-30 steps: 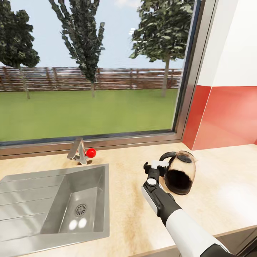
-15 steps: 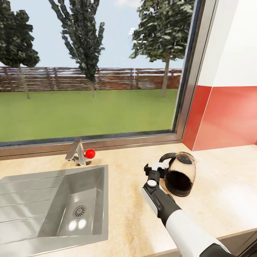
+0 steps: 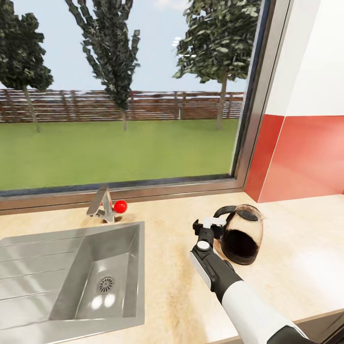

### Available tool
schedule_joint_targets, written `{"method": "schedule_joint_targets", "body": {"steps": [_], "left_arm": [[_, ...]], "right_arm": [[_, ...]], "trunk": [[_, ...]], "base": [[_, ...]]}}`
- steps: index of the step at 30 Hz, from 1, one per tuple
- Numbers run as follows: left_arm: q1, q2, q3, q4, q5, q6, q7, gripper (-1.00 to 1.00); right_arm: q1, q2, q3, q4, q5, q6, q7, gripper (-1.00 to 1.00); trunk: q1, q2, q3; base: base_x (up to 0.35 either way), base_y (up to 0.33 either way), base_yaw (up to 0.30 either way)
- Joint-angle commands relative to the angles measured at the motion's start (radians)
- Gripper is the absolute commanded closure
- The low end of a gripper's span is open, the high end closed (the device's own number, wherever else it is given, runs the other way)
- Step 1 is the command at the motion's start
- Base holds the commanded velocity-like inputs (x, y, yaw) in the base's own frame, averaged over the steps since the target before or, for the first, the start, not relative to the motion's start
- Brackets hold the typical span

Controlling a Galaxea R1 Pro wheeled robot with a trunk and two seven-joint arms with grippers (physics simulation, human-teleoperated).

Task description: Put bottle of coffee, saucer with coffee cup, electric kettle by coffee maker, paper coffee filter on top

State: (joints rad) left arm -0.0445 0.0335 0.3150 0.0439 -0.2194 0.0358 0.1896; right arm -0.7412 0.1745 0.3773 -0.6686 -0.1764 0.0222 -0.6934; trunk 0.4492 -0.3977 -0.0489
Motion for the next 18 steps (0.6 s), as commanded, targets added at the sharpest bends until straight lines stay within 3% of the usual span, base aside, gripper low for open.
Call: {"method": "schedule_joint_targets", "body": {"steps": [1, 18], "left_arm": [[-0.002, 0.0, 0.007, 0.002, -0.011, 0.001, 0.003, -1.0], [-0.002, 0.0, 0.007, 0.002, -0.011, 0.001, 0.003, -1.0]], "right_arm": [[-0.001, 0.0, 0.003, 0.0, -0.005, 0.002, -0.006, -1.0], [-0.001, 0.0, 0.002, 0.0, -0.005, 0.002, -0.006, -1.0]], "trunk": [[0.001, -0.002, -0.002], [0.001, -0.002, -0.002]], "base": [[0.066, 0.0, 0.0], [0.019, -0.005, 0.0]]}}
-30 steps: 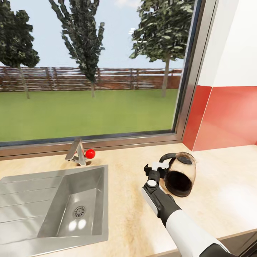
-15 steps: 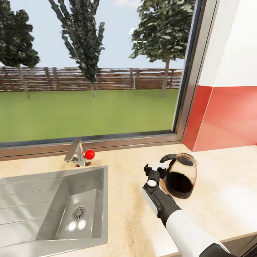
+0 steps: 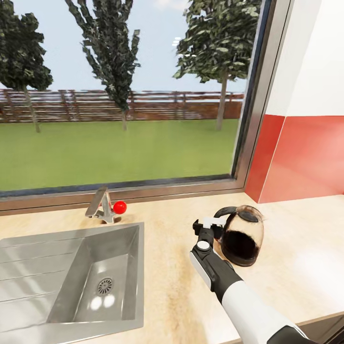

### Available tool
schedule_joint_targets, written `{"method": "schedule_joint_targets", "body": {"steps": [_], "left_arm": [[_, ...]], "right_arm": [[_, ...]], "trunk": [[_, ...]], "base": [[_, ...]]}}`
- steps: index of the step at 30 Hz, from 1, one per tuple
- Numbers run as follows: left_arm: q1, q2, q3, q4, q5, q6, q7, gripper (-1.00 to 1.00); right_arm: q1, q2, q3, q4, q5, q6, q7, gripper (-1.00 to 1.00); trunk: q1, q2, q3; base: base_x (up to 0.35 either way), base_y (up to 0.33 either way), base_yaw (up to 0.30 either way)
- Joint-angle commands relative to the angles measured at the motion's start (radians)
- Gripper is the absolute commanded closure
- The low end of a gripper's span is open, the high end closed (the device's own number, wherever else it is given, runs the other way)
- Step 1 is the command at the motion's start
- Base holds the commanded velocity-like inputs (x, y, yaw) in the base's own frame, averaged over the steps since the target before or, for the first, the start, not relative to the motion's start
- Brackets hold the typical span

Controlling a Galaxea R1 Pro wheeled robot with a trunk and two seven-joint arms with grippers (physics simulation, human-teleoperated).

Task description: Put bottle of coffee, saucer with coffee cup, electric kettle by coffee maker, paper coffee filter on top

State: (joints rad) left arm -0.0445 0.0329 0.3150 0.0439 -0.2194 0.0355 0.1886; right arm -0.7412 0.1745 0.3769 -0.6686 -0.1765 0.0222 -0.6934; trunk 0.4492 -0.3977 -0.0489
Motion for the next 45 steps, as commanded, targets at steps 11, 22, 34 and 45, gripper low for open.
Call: {"method": "schedule_joint_targets", "body": {"steps": [11, 22, 34, 45], "left_arm": [[-0.002, -0.001, 0.007, 0.002, -0.011, 0.001, 0.005, -1.0], [-0.002, 0.0, 0.009, 0.002, -0.011, 0.0, 0.004, -1.0], [-0.002, -0.001, 0.008, 0.002, -0.011, 0.001, 0.005, -1.0], [-0.002, -0.001, 0.009, 0.002, -0.011, 0.001, 0.004, -1.0]], "right_arm": [[-0.001, 0.0, 0.002, 0.0, -0.005, 0.0, -0.006, -1.0], [-0.001, 0.0, 0.002, 0.0, -0.005, -0.016, -0.006, -1.0], [-0.001, 0.0, 0.002, 0.001, -0.005, -0.016, -0.006, -1.0], [-0.001, 0.0, 0.003, 0.001, -0.005, -0.016, -0.006, -1.0]], "trunk": [[0.001, -0.002, -0.002], [0.001, -0.002, -0.002], [0.001, -0.002, -0.002], [0.001, -0.002, -0.002]], "base": [[0.03, -0.017, 0.0], [0.025, -0.018, 0.0], [0.019, 0.0, 0.0], [0.011, 0.0, 0.0]]}}
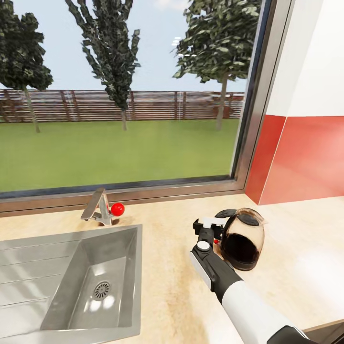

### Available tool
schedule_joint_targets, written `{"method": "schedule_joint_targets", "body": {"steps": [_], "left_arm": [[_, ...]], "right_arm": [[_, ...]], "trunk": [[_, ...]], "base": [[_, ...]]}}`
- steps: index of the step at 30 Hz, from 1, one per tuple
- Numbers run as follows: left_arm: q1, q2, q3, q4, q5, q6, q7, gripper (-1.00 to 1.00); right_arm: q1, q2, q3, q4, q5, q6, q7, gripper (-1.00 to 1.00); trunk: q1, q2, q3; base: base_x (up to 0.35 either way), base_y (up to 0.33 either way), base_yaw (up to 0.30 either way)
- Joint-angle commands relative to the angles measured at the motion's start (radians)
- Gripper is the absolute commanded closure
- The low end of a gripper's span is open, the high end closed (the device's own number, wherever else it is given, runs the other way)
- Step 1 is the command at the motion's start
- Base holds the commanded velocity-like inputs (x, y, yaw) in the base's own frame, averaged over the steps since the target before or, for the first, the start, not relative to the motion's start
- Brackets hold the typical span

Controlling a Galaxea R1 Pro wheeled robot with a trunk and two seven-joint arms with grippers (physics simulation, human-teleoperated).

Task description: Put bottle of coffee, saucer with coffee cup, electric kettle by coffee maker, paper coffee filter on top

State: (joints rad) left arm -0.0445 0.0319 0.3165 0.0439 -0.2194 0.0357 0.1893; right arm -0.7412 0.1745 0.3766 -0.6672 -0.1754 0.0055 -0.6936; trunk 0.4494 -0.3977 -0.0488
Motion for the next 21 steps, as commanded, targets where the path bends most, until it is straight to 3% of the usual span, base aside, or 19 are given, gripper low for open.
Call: {"method": "schedule_joint_targets", "body": {"steps": [1, 21], "left_arm": [[-0.002, 0.0, 0.007, 0.002, -0.011, 0.001, 0.003, -1.0], [-0.002, 0.0, 0.007, 0.002, -0.011, 0.0, 0.003, -1.0]], "right_arm": [[-0.001, 0.0, 0.003, 0.0, -0.006, 0.001, -0.006, -1.0], [-0.001, 0.0, 0.002, 0.0, -0.006, 0.001, -0.006, -1.0]], "trunk": [[0.001, -0.002, -0.002], [0.001, -0.002, -0.002]], "base": [[0.0, 0.0, 0.0], [0.021, -0.014, 0.0]]}}
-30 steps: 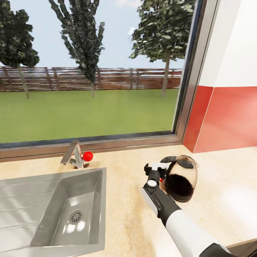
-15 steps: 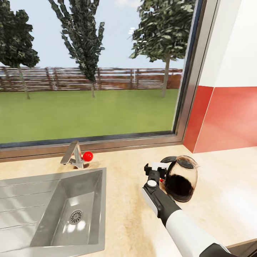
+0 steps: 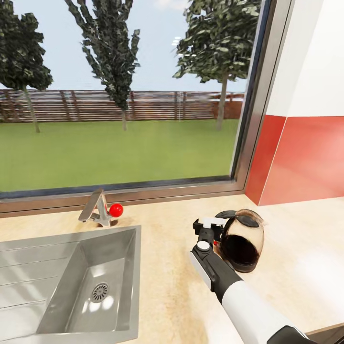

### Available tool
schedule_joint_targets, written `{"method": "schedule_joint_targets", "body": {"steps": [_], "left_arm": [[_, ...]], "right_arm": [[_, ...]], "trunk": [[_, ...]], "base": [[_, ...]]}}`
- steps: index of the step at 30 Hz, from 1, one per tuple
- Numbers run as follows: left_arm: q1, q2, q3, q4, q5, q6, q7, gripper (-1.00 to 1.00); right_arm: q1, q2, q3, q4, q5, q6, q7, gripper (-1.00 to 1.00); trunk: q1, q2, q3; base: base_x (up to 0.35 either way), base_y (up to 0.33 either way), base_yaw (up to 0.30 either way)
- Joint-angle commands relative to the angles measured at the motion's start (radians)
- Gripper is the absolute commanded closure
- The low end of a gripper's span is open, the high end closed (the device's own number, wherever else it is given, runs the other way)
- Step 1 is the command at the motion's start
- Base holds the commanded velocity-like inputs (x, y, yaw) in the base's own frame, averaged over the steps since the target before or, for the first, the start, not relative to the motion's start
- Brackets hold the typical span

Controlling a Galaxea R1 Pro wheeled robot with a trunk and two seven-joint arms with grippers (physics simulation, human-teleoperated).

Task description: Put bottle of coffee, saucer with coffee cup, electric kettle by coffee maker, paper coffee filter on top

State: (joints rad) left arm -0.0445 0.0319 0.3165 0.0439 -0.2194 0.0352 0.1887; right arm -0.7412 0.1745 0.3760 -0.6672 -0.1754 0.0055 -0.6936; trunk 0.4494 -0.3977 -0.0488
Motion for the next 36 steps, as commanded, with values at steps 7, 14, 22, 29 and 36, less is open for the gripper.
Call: {"method": "schedule_joint_targets", "body": {"steps": [7, 14, 22, 29, 36], "left_arm": [[-0.002, 0.0, 0.007, 0.002, -0.011, 0.001, 0.004, -1.0], [-0.002, 0.0, 0.007, 0.002, -0.011, 0.001, 0.004, -1.0], [-0.002, 0.0, 0.007, 0.002, -0.011, 0.0, 0.004, -1.0], [-0.002, 0.0, 0.007, 0.002, -0.011, 0.0, 0.003, -1.0], [-0.002, 0.0, 0.007, 0.002, -0.011, 0.0, 0.004, -1.0]], "right_arm": [[-0.001, -0.001, 0.003, 0.0, -0.006, -0.003, -0.006, -1.0], [-0.001, -0.004, 0.003, -0.002, -0.006, -0.004, -0.006, -1.0], [-0.001, -0.004, 0.003, -0.002, -0.006, -0.004, -0.006, -1.0], [-0.001, -0.004, 0.003, -0.001, -0.006, -0.004, -0.006, 1.0], [-0.001, -0.004, 0.003, -0.001, -0.006, -0.004, -0.006, 1.0]], "trunk": [[0.001, -0.002, -0.002], [0.001, -0.002, -0.002], [0.001, -0.002, -0.002], [0.001, -0.002, -0.002], [0.001, -0.002, -0.002]], "base": [[0.0, 0.0, 0.0], [0.044, 0.0, 0.0], [0.019, 0.0, 0.0], [0.001, 0.0, 0.0], [0.0, 0.0, 0.0]]}}
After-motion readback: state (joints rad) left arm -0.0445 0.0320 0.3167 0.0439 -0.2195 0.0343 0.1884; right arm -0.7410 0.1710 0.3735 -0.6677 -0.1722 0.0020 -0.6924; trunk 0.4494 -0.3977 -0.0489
